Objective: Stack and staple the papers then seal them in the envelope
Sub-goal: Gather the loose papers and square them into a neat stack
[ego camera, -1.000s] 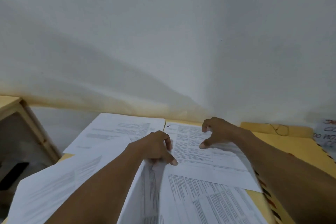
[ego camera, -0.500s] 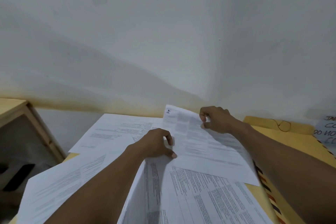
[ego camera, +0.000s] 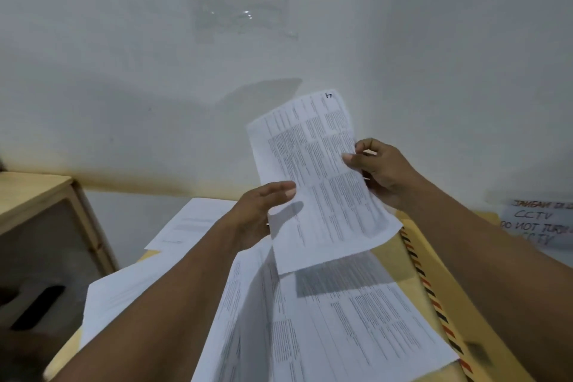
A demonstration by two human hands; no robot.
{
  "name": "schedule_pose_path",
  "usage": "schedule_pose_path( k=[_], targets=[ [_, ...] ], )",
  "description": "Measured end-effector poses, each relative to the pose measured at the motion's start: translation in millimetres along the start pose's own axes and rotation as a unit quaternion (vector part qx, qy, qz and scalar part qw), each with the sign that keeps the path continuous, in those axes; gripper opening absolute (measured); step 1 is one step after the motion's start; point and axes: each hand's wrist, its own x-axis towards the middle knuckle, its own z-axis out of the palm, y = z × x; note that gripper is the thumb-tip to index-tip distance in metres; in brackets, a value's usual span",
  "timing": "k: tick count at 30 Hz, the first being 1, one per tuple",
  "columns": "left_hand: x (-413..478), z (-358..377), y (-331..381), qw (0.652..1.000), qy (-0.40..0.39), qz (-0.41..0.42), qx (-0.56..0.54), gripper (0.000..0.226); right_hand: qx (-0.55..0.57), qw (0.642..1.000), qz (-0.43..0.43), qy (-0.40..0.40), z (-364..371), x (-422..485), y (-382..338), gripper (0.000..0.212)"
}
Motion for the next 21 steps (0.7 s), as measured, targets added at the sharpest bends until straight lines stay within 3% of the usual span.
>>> schedule_pose_path(
  k=[2,4,7,10,11,13,16,21],
  targets=[
    [-7,5,0,1.0,0.015,0.016,-0.018,0.03,-0.003,1.0,0.02,0.0,1,-13,8,0.025],
    [-17,3,-1,0.996,0.053,0.041,0.054,0.026,-0.026,0.999,0.046,0.001,-2,-29,21,0.026],
    [-32,-12,-10,0.987,0.082,0.053,0.128,0.028,-0.182,0.975,0.113,0.061,-11,-51,51,0.026],
    [-43,-30,-26,0.986,0.098,0.037,0.128,0.029,-0.482,0.867,0.125,0.016,-28,-68,94,0.028],
    [-46,-33,-31,0.986,0.101,0.033,0.13,0.029,-0.538,0.831,0.142,-0.014,-30,-74,106,0.034],
    [-48,-39,-40,0.985,0.102,0.022,0.139,0.029,-0.59,0.793,0.147,-0.013,-28,-84,124,0.04],
    [-50,-43,-48,0.985,0.099,0.007,0.14,0.028,-0.616,0.782,0.086,0.037,-20,-93,138,0.04],
    [-50,-47,-57,0.99,0.091,-0.012,0.105,0.027,-0.583,0.807,0.07,0.061,-13,-91,139,0.039]
  ],
)
